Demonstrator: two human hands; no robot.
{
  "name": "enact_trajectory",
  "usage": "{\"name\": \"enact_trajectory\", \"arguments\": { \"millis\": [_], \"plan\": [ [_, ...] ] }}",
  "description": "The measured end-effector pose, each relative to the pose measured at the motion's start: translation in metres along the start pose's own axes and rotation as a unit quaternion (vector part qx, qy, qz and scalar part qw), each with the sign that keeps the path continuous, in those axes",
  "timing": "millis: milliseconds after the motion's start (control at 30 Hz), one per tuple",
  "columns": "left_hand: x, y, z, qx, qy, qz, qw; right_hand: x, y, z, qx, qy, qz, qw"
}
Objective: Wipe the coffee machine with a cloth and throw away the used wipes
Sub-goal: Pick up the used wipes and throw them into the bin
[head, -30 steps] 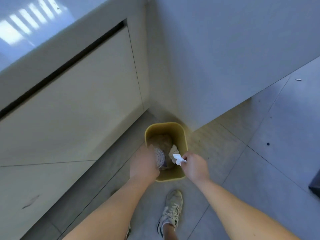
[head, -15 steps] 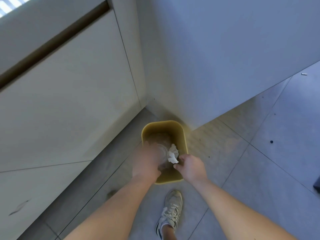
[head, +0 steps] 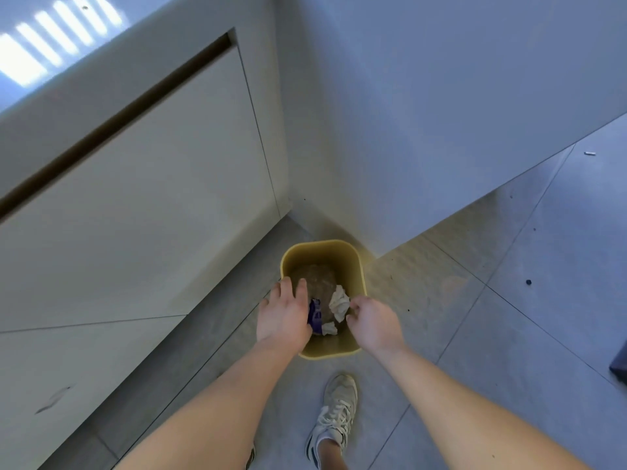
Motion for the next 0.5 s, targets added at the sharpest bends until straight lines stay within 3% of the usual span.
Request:
{"name": "enact_trajectory", "arguments": {
  "millis": [200,500],
  "plan": [
    [0.001,-0.034,0.012,-0.012,0.002,0.0,1.0,0.02,-0.019,0.012,0.014,-0.026,0.026,0.999],
    [0.011,-0.138,0.036,-0.037,0.006,0.023,0.999,0.095,-0.105,0.025,-0.015,-0.106,0.061,0.992]
  ]
}}
Point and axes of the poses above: each hand's wrist, its own z-axis away from the middle knuckle, its own y-axis out of the palm, x = y × z, the point moved 10 cm from there along -z, towards the middle knuckle, and after that the axes turned 15 degrees about -x, right-handed, at the moved point
